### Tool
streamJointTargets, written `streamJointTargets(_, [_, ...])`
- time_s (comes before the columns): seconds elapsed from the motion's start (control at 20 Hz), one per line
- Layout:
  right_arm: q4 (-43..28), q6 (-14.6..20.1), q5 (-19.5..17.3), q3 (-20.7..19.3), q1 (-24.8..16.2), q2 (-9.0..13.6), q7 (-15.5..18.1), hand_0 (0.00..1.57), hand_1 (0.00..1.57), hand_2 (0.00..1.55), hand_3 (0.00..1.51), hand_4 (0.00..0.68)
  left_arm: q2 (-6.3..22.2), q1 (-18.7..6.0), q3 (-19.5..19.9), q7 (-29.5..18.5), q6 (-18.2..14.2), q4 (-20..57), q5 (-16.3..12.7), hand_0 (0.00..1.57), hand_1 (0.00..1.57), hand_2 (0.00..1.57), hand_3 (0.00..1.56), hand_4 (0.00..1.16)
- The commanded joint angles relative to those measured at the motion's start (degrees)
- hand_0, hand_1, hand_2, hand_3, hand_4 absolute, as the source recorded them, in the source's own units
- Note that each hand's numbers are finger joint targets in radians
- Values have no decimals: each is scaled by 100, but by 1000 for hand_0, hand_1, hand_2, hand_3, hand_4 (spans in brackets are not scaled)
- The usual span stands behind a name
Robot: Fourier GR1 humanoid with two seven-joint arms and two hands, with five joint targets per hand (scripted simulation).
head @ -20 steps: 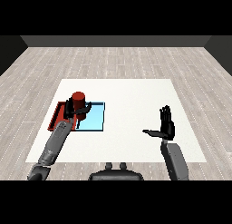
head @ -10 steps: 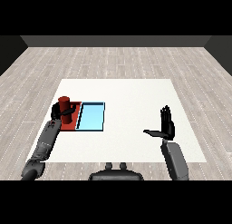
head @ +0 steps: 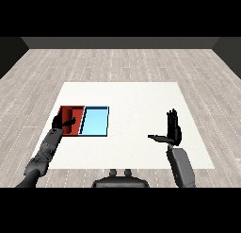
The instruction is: Pick the red can and put it in the red box
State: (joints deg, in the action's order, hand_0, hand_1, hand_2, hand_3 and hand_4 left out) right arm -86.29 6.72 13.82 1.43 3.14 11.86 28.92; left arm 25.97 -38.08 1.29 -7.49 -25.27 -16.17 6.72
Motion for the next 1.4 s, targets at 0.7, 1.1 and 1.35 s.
streamJointTargets(0.7, [-290, -119, -76, 95, -143, -153, 190, 0, 0, 0, 0, 0, 370, -968, -456, 1149, 1208, 1568, 733, 0, 0, 0, 0, 0])
streamJointTargets(1.1, [-353, -424, 45, 32, -380, -81, 482, 0, 0, 0, 0, 0, 45, -515, 1084, -962, 264, 345, -800, 0, 0, 0, 0, 0])
streamJointTargets(1.35, [-458, -542, 155, 47, -419, -35, 326, 0, 0, 0, 0, 0, -351, -441, 1646, -2695, 954, -851, -1512, 0, 0, 0, 0, 0])
